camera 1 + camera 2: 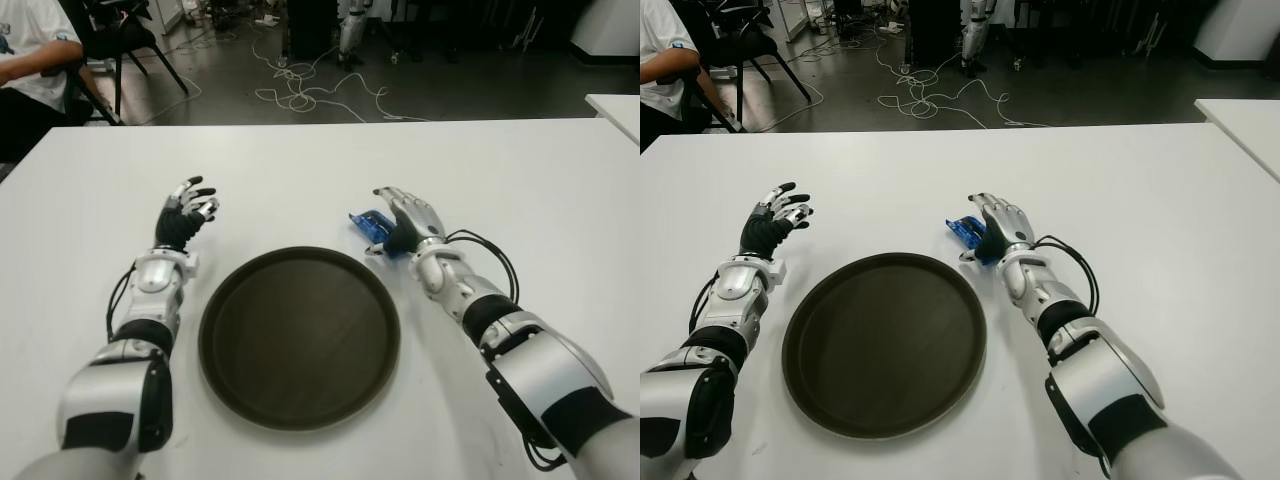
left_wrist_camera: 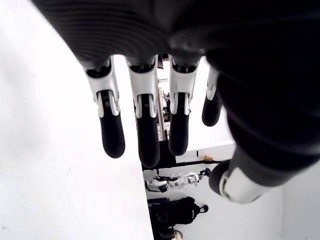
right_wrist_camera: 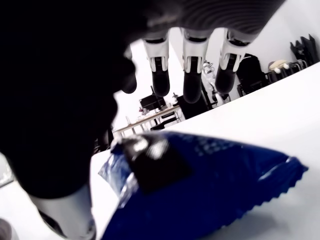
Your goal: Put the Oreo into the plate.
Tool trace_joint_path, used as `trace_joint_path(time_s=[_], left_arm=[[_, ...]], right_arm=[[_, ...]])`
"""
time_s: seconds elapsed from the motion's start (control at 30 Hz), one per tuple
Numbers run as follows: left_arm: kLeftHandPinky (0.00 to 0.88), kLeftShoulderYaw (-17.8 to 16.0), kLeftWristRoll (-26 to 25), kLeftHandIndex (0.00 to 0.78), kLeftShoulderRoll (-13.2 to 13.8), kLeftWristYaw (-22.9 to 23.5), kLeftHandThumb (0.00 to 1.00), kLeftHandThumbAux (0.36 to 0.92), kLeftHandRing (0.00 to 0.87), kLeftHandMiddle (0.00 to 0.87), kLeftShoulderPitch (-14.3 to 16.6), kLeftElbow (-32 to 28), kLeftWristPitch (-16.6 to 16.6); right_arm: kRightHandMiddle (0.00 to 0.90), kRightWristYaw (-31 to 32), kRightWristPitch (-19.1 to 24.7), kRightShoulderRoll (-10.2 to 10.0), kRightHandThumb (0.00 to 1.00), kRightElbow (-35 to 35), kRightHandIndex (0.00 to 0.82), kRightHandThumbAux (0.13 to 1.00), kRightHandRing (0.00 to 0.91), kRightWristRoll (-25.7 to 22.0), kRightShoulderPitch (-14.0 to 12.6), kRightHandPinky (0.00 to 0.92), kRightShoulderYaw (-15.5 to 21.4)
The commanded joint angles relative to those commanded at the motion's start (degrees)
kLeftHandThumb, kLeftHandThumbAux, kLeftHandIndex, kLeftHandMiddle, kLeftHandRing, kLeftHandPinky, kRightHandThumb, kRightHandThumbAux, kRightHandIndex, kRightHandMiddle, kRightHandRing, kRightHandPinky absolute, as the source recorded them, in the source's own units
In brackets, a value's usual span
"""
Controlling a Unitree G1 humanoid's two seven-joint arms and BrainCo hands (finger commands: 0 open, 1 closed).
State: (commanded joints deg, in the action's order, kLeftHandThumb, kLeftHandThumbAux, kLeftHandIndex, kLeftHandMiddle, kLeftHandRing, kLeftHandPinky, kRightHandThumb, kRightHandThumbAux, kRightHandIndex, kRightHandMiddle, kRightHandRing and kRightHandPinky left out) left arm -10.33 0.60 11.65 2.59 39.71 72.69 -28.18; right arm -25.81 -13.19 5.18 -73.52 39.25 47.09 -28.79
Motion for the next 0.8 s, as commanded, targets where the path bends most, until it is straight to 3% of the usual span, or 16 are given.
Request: trace_joint_path(time_s=[0.37,0.8], left_arm=[[0.33,-0.28,-0.66,0.166,-0.07,0.72,0.358,0.699,0.3,0.267,0.04,0.16,-0.32],[0.333,-0.96,-1.57,0.172,-0.06,2.01,0.388,0.7,0.307,0.274,0.06,0.32,-0.47]], right_arm=[[0.129,-0.23,1.14,-0.17,0.0,-0.2,0.144,0.842,0.136,0.36,-0.06,0.186,-1.53],[0.129,-0.71,2.11,-0.18,0.0,-0.12,0.137,0.845,0.141,0.09,0.11,0.176,-2.27]])
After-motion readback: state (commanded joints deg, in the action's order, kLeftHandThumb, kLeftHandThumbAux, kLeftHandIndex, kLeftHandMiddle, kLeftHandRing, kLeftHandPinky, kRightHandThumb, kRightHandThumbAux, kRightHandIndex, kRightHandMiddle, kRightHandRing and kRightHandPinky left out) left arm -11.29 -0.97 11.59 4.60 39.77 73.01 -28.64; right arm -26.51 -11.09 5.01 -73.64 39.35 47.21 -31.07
